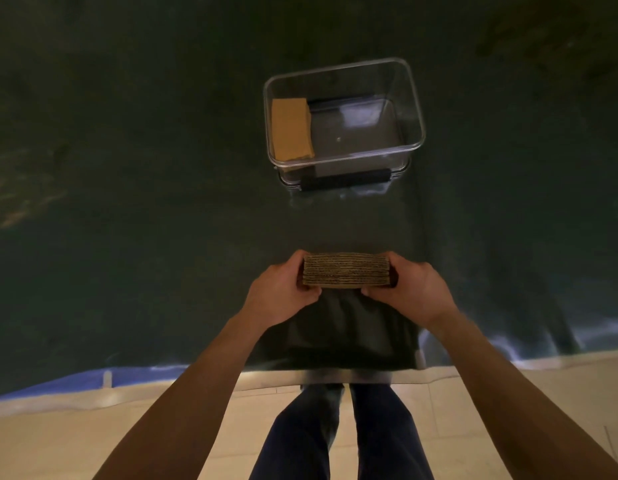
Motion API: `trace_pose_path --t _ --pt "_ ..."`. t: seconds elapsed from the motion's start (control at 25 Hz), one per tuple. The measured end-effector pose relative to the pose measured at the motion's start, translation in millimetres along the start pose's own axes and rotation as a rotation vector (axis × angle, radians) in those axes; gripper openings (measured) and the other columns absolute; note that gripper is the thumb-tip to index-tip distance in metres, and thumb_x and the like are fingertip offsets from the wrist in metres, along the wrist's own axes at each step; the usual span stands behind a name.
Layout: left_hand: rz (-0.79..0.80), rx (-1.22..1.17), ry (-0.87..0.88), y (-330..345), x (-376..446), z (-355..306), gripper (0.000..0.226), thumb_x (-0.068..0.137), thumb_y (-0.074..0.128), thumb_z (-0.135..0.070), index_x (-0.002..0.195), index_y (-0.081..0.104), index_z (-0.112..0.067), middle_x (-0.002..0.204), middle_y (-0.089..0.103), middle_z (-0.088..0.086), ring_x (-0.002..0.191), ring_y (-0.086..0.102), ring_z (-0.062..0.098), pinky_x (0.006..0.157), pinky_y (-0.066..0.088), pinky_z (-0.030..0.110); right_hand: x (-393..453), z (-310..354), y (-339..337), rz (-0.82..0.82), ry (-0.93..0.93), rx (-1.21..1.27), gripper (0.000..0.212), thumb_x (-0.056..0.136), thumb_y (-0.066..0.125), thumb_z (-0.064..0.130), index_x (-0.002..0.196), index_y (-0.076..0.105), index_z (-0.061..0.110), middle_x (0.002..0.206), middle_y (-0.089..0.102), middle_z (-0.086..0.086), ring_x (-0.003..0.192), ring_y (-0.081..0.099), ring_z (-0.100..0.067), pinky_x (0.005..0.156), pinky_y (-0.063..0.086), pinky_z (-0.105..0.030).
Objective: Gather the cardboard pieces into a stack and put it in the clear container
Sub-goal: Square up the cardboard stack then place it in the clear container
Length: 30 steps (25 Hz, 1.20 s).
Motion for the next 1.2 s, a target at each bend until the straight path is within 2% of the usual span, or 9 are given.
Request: trace_pose_path --t 0.12,0.28,0.44,0.56,0.68,0.84,0.96,1.12,1.2 --pt "0.026 -0.224 0.024 -9.2 -1.3 -3.9 0.046 0.078 0.08 -0.025 0.112 0.053 -0.04 0.101 0.07 -0.016 0.09 0.067 0.001 0.084 0.056 0.031 -0.5 3.5 -9.2 0.034 0.019 0.078 0.049 0.071 0.074 0.056 0.112 0.062 0.033 0.1 0.073 0.012 0.09 0.068 -0.009 0.079 0.056 -0.028" --pt "0.006 -0.485 0.05 -41.6 -6.7 -23.7 0.041 0.078 0.081 -0.018 0.109 0.06 -0.035 0.116 0.062 0.003 0.095 0.066 0.015 0.081 0.053 0.024 -2.9 27.8 -38.9 0.085 0.02 0.295 0.05 0.069 0.082 0.045 0.114 0.062 0.038 0.091 0.068 0.022 0.073 0.062 0.013 0.06 0.043 -0.003" --pt "0.026 -0.9 0.019 -70.2 -16.5 -53.9 0.046 0.073 0.079 -0.025 0.114 0.059 -0.022 0.111 0.069 -0.006 0.106 0.067 0.013 0.089 0.056 0.035 -10.6 62.1 -72.3 0.12 0.052 0.543 0.042 0.07 0.085 0.031 0.106 0.063 0.037 0.066 0.07 0.01 0.048 0.06 0.001 0.042 0.042 -0.013" --pt "0.021 -1.214 0.018 -90.5 -22.6 -81.9 0.048 0.077 0.076 -0.022 0.119 0.053 -0.016 0.121 0.062 0.005 0.117 0.062 0.023 0.098 0.052 0.046 -19.0 88.0 -92.0 0.124 0.086 0.682 0.037 0.072 0.084 0.03 0.104 0.068 0.022 0.056 0.064 0.004 0.038 0.045 -0.003 0.034 0.032 -0.017" --pt "-0.037 -1.419 0.003 -110.9 -26.8 -110.4 0.046 0.085 0.07 -0.016 0.125 0.048 -0.015 0.128 0.06 0.013 0.115 0.065 0.028 0.093 0.054 0.048 -31.0 112.2 -103.1 0.101 0.179 0.77 0.037 0.069 0.083 0.038 0.094 0.068 0.016 0.053 0.06 0.007 0.037 0.037 -0.004 0.034 0.023 -0.018" --pt "-0.148 -1.524 -0.067 -129.6 -31.8 -136.7 0.045 0.093 0.063 -0.012 0.132 0.042 -0.014 0.128 0.06 0.018 0.113 0.063 0.035 0.085 0.057 0.05 -44.4 146.8 -102.6 0.085 0.259 0.922 0.035 0.065 0.084 0.044 0.077 0.062 0.02 0.049 0.05 0.008 0.036 0.031 -0.004 0.033 0.017 -0.016" --pt "-0.207 -1.493 -0.14 -139.4 -39.5 -140.9 0.047 0.091 0.066 -0.016 0.131 0.042 -0.015 0.123 0.062 0.018 0.105 0.065 0.033 0.072 0.058 0.045 -55.4 164.4 -95.5 0.076 0.305 1.047 0.038 0.063 0.086 0.043 0.079 0.06 0.02 0.05 0.049 0.007 0.036 0.033 -0.005 0.032 0.019 -0.016" --pt "-0.252 -1.412 -0.223 -146.2 -46.4 -136.0 0.051 0.088 0.071 -0.022 0.129 0.043 -0.013 0.12 0.062 0.017 0.105 0.065 0.035 0.086 0.058 0.051 -73.2 178.0 -90.0 0.147 0.31 1.048 0.051 0.057 0.086 0.054 0.087 0.068 0.018 0.055 0.057 0.005 0.04 0.042 -0.006 0.035 0.027 -0.019" --pt "-0.258 -1.388 -0.243 -153.0 -47.6 -135.0 0.053 0.088 0.071 -0.024 0.131 0.044 -0.009 0.122 0.062 0.019 0.107 0.065 0.036 0.091 0.056 0.054 -79.7 182.8 -94.9 0.216 0.274 1.016 0.062 0.053 0.085 0.063 0.096 0.072 0.02 0.069 0.068 0.002 0.05 0.053 -0.01 0.043 0.037 -0.02"
Point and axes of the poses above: each hand's wrist, its own x-axis towards the middle knuckle, its own y-axis out of the palm, z = x × y, the point moved 8 cm from there along x, towards the middle knuckle
